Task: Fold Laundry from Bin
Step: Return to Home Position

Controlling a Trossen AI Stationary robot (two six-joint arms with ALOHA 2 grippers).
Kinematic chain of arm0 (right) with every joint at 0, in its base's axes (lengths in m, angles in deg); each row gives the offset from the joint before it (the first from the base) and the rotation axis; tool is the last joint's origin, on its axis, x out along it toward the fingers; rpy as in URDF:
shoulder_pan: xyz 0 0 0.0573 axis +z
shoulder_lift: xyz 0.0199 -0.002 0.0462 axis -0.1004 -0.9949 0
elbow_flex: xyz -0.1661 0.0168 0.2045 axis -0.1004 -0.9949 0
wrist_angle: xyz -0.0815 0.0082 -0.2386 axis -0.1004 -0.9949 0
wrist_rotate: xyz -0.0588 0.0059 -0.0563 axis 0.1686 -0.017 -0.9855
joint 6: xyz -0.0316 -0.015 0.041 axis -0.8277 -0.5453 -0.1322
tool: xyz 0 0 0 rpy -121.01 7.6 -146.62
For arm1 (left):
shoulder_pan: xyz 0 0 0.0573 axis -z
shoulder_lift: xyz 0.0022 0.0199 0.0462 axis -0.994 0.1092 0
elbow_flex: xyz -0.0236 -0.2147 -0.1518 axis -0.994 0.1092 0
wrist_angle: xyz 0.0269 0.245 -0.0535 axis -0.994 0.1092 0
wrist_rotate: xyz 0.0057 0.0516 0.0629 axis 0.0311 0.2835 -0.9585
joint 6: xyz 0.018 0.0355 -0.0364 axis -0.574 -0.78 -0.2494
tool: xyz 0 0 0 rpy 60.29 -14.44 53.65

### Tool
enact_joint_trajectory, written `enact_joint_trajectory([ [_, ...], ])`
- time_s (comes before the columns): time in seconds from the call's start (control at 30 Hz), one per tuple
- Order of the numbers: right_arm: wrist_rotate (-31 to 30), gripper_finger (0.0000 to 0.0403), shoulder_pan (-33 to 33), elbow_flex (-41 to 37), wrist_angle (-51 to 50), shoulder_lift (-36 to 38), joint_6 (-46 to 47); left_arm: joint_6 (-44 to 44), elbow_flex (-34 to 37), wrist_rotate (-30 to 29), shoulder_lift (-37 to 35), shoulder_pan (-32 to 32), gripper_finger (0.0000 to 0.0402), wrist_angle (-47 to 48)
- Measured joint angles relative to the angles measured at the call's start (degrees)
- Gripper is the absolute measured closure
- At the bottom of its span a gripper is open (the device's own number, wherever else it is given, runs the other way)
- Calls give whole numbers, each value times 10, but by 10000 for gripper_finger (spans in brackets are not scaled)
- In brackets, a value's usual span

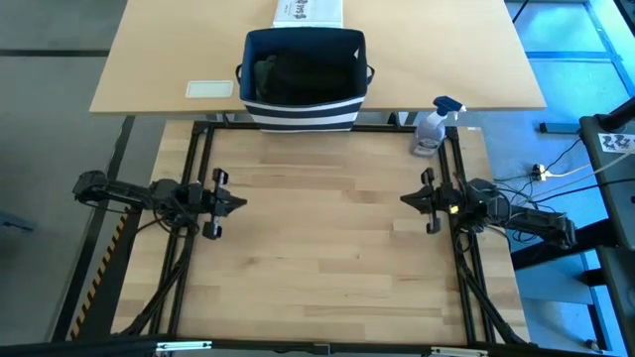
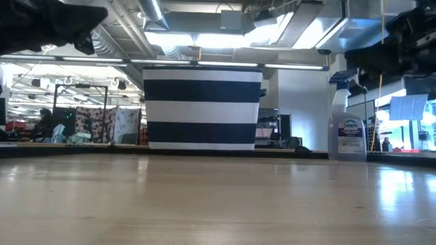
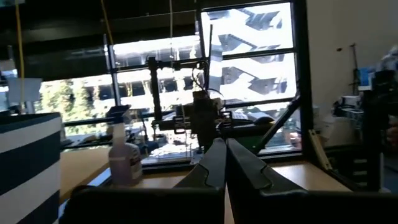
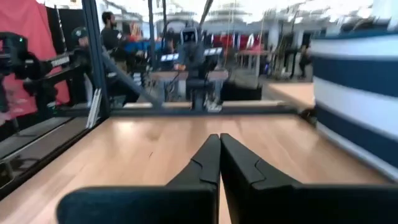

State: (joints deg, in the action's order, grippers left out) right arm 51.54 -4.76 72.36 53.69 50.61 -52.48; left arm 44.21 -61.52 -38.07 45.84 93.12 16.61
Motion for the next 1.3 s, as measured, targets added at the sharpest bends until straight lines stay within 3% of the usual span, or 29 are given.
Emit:
enact_joint_trajectory([
  [0.17,4,393,0,0,-28,-1,20,-17,0,-40,0,0,401,9],
  [1.3,-2,393,0,0,-32,-1,20,-17,0,-35,0,0,401,10],
])
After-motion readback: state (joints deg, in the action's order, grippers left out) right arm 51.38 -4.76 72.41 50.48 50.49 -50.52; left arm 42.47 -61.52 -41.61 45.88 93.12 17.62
